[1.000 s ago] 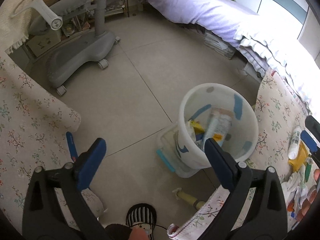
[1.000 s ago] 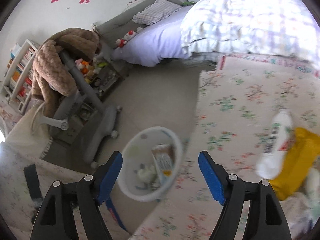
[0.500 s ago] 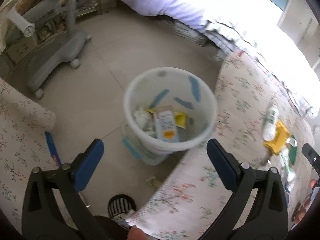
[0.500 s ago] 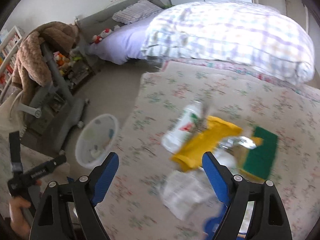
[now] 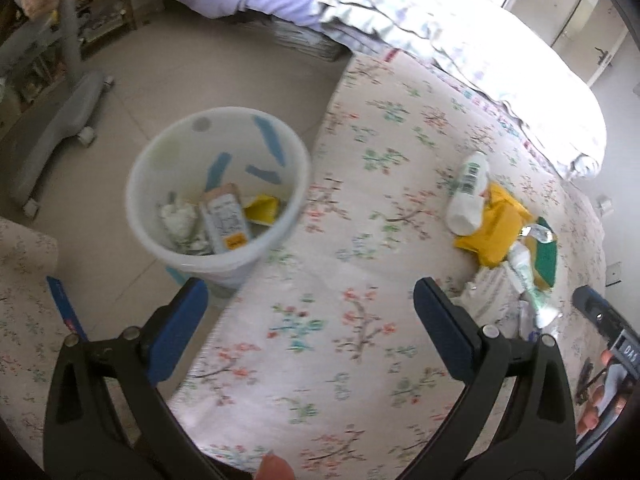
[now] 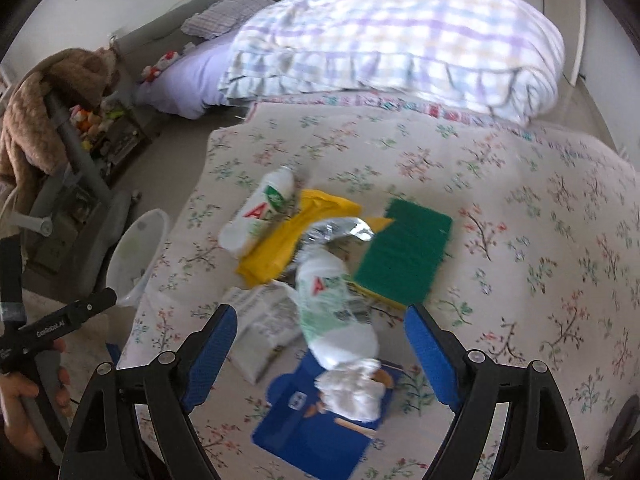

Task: Collect trash
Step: 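Move both tools back toward the green sponge and bottles on the bed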

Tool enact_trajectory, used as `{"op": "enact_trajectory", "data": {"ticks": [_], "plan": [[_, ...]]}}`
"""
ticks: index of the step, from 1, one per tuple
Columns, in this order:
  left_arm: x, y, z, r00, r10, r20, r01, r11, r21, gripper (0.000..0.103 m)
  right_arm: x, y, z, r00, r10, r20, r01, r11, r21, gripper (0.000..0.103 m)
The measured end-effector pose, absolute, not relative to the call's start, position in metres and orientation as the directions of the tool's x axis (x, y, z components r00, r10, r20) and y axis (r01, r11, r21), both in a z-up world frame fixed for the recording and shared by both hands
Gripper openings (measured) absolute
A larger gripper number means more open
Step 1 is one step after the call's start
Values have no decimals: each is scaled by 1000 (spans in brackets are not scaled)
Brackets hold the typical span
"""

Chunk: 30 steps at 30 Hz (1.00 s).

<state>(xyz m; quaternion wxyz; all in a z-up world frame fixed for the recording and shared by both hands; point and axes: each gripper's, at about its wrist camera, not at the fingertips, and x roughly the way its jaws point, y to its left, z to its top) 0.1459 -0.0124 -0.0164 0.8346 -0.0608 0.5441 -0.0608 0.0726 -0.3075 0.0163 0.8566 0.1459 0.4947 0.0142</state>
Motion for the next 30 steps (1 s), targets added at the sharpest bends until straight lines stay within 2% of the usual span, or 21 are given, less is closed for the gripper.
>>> {"op": "enact_trajectory", "data": {"ticks": [6,11,24,30], "plan": [[151,-34,-19,388,-210,-897,37,976,-213,102,73,-325,18,476,187,-859,121,954,274,87],[160,-53,-24,386,-202,-900,44,979,-201,102,84,-354,18,467,166,-869,151,953,263,87],[181,-77,-40,409,-170,-897,45,985,-166,102,123,-382,-42,388,242,-889,352,853,385,87],[196,-95,-42,465,-169,-869,92,986,-142,102,128,-374,-54,380,169,-909,388,863,323,86]]}}
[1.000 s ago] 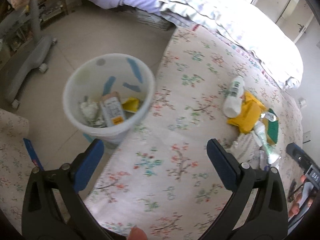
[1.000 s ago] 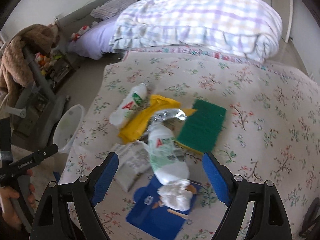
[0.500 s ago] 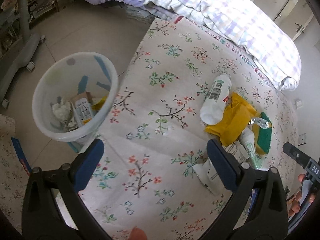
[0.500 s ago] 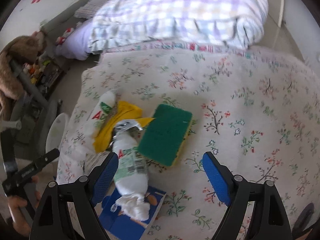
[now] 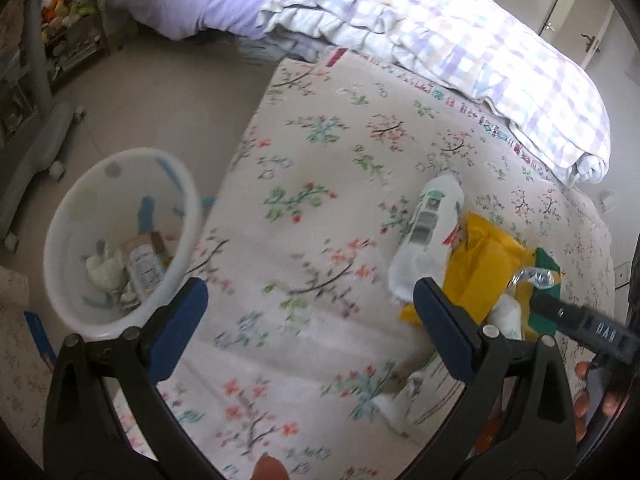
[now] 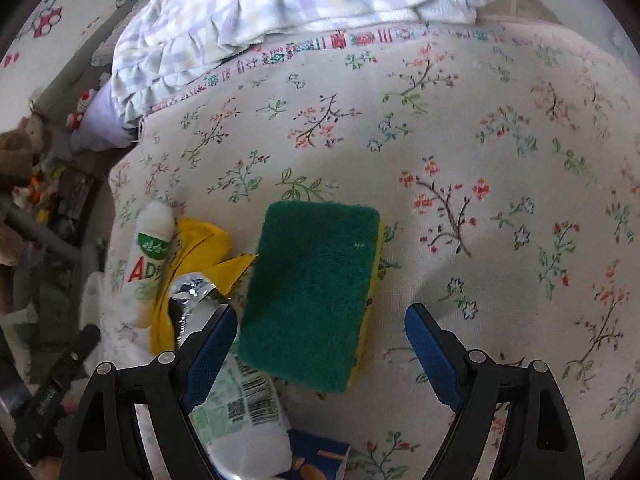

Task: Collect trash
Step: 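Move both tools back toward the green sponge and bottles on the bed, then grasp the green sponge with the right tool while the left tool grasps the white bottle, then carry sponge and bottle to the wastebasket while the left tool opens to drop the bottle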

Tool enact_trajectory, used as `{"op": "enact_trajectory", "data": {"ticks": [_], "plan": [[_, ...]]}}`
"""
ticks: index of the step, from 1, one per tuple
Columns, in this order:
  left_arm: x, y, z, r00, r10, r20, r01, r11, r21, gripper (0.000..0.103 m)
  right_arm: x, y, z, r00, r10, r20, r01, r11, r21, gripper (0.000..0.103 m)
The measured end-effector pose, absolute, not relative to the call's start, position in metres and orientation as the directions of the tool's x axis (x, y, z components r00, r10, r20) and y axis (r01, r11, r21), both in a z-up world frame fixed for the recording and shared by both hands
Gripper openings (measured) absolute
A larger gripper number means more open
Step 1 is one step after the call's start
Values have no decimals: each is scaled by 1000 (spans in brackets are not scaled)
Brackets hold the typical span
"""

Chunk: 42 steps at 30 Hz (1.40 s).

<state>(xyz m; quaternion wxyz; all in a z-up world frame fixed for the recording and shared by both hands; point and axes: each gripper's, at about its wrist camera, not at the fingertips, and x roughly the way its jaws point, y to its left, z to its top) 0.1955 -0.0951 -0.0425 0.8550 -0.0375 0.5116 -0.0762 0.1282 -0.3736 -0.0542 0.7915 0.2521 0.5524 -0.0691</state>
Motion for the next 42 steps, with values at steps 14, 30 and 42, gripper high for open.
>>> {"op": "enact_trajectory", "data": {"ticks": [14,30,42], "plan": [[224,-156,-61,458,-295,-839,180,955,-237,85,97,-394,-26,412,118,-904,328,906,268,57],[220,-174,-66,461,-275,-844,201,958,-202,39,77,-440,-10,438,126,-890,360,882,302,57],[210,-152,-45,456,-323,-830,186,946,-265,39,77,-432,16,502,157,-851,321,880,351,57]]}}
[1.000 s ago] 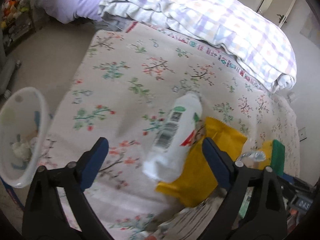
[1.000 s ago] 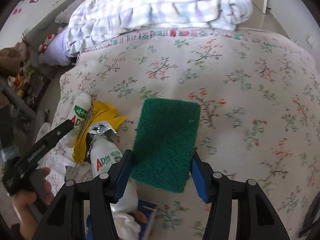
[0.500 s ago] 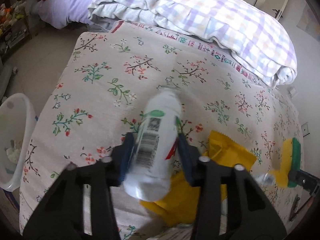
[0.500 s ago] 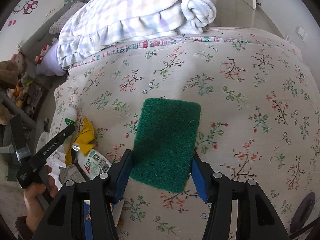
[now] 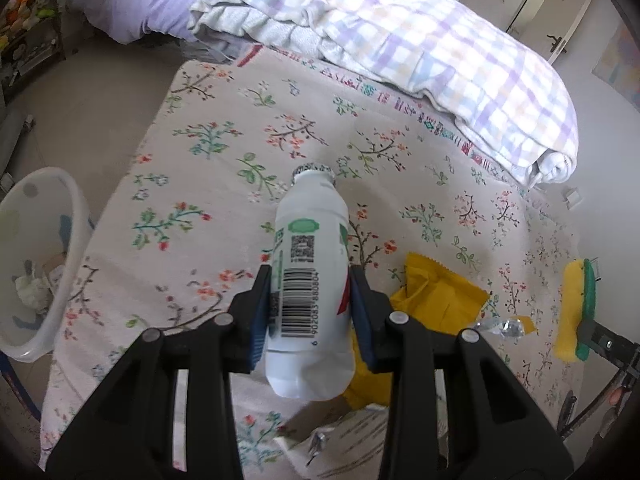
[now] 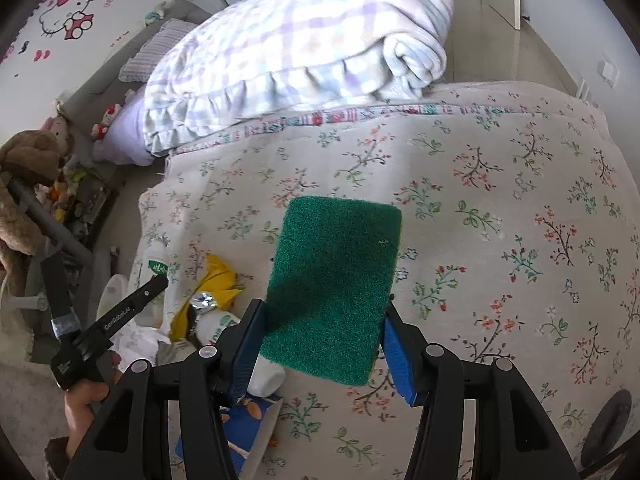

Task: Collect trash
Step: 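Carry sponge and bottle to the wastebasket while the left tool opens to drop the bottle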

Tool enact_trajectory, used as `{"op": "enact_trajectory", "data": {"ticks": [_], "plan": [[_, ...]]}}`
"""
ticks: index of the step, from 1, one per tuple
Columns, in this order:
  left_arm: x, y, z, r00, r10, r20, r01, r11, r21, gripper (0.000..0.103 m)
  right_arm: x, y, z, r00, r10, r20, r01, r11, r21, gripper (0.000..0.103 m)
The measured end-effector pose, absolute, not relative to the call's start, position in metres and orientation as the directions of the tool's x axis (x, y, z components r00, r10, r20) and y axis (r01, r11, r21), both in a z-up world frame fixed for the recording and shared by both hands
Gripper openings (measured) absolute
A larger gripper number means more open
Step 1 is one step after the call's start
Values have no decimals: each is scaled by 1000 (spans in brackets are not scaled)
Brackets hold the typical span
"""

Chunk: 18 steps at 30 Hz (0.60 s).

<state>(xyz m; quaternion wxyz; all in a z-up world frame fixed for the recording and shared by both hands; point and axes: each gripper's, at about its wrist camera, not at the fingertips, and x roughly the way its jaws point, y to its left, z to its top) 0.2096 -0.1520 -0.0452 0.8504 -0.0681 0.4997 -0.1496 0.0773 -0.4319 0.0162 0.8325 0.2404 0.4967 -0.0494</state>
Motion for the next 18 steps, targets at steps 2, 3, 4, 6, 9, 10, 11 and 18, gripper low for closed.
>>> {"op": "enact_trajectory", "data": {"ticks": [2,3,4,6,9,10,11,18], "plan": [[208,-146,-42,459,-321,-828,182,947,-266,39,78,-428,19,507,165,-846,316,878,360,57],[207,-142,-40,461,-320,-828,179,947,-266,39,78,-426,20,510,168,-844,313,877,364,57],[207,-138,-39,463,-318,-828,175,948,-266,39,79,-424,20,511,171,-842,310,877,366,57],[206,-131,-36,465,-314,-828,166,949,-267,39,80,-420,22,517,176,-838,302,878,371,57],[203,-117,-33,467,-306,-829,152,952,-266,39,83,-410,26,525,185,-831,287,880,378,57],[202,-114,-32,469,-304,-829,148,953,-266,39,84,-405,27,528,190,-828,280,881,381,57],[201,-109,-30,471,-301,-829,144,954,-264,39,85,-402,28,530,194,-825,275,882,384,57],[194,-75,-23,489,-279,-827,107,960,-260,39,93,-371,31,538,236,-809,222,887,406,57]]}}
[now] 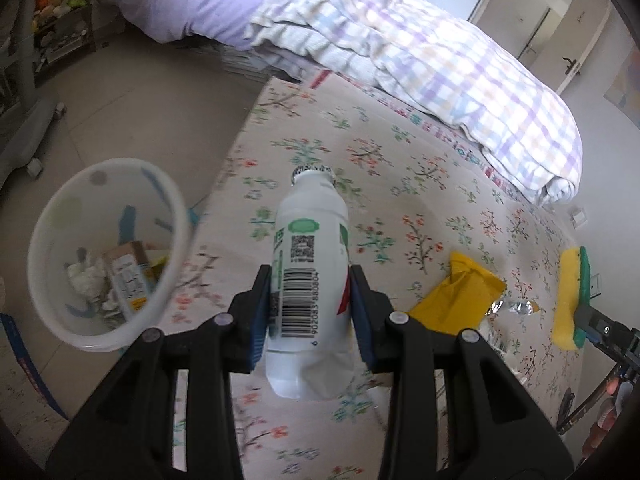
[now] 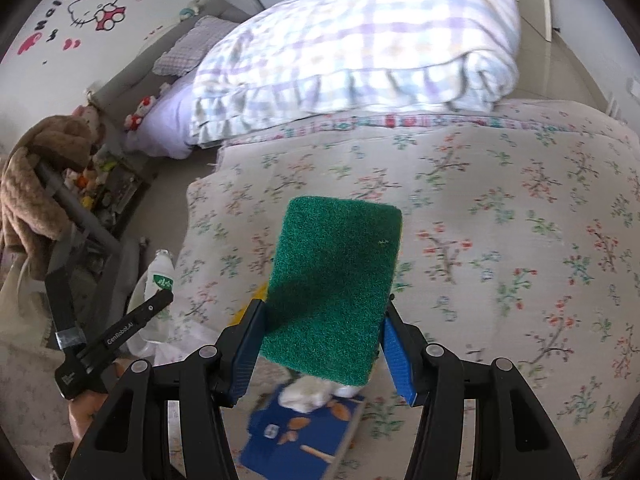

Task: Collect trash
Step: 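Carry sponge and bottle to the wastebasket while the left tool opens to drop the bottle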

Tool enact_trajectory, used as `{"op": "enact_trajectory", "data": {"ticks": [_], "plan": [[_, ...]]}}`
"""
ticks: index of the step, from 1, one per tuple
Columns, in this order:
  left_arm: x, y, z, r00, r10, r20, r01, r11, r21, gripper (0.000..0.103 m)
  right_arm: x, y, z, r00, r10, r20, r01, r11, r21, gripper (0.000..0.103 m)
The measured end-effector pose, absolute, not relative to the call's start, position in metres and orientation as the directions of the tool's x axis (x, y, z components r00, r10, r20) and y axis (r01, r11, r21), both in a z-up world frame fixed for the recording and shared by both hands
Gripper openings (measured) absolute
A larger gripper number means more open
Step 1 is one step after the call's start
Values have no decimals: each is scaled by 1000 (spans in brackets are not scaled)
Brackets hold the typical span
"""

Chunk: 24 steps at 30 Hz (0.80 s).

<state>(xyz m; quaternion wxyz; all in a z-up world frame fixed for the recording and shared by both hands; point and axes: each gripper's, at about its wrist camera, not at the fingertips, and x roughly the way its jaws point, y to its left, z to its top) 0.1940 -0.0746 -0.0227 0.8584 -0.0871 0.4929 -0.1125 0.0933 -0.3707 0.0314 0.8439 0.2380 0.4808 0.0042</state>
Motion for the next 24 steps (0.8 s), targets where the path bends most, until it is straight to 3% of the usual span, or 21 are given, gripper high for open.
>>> {"op": "enact_trajectory", "data": {"ticks": [24], "plan": [[185,28,-16,514,-196,-835,-40,967,-251,39,123,-245,23,500,360,-788,-38,918,395,57]]}}
